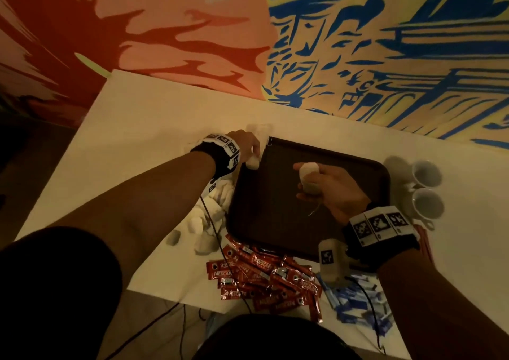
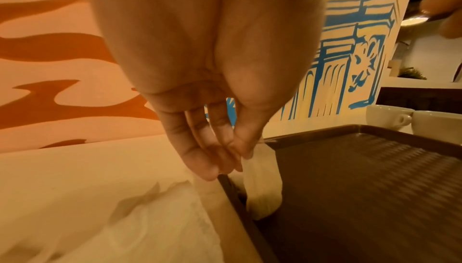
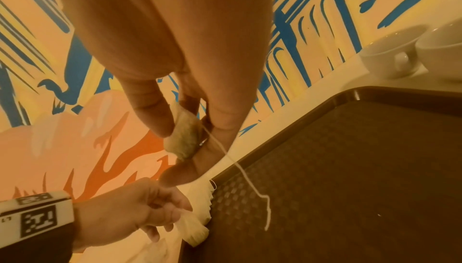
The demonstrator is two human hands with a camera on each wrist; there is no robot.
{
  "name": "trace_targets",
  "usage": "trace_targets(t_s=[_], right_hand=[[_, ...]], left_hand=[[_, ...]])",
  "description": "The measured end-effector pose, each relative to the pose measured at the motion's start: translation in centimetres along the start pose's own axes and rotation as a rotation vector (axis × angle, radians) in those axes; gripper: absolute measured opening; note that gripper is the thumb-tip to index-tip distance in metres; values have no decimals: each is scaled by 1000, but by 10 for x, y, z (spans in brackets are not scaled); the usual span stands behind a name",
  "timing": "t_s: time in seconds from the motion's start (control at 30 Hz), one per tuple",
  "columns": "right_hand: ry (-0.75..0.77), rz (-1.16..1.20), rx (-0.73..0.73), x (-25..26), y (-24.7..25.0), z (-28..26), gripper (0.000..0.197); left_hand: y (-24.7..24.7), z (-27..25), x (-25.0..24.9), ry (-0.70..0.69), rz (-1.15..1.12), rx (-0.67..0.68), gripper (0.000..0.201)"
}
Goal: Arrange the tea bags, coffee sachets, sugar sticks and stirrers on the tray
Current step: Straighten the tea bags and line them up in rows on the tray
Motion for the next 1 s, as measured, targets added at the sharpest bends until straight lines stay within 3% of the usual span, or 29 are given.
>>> trace_targets(t_s=[0.2, 0.4, 0.67, 0.83, 0.93, 1.0], right_hand=[[-33, 76, 0, -12, -1, 5, 33], [-43, 91, -3, -23, 4, 6, 36], [11, 4, 0, -14, 12, -1, 34], [90, 4, 43, -6, 14, -11, 27], [149, -12, 53, -8, 19, -18, 28], [182, -10, 60, -10, 22, -24, 27]], left_hand=[[2, 19, 7, -11, 49, -32, 37], [0, 27, 12, -9, 80, -70, 24], [21, 12, 2, 2, 33, -194, 23], [47, -39, -32, -94, -358, -330, 15], [41, -82, -68, -128, -747, -224, 25], [32, -110, -94, -159, -830, -155, 32]])
Point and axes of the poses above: each hand's wrist, its own z-axis towards the middle knuckle, its own y-axis out of the back of the hand, x = y × z, the point moved 6 cm from there along z, towards the middle knuckle, and after that the axes turned 5 degrees about -y, right-handed, at the moved point
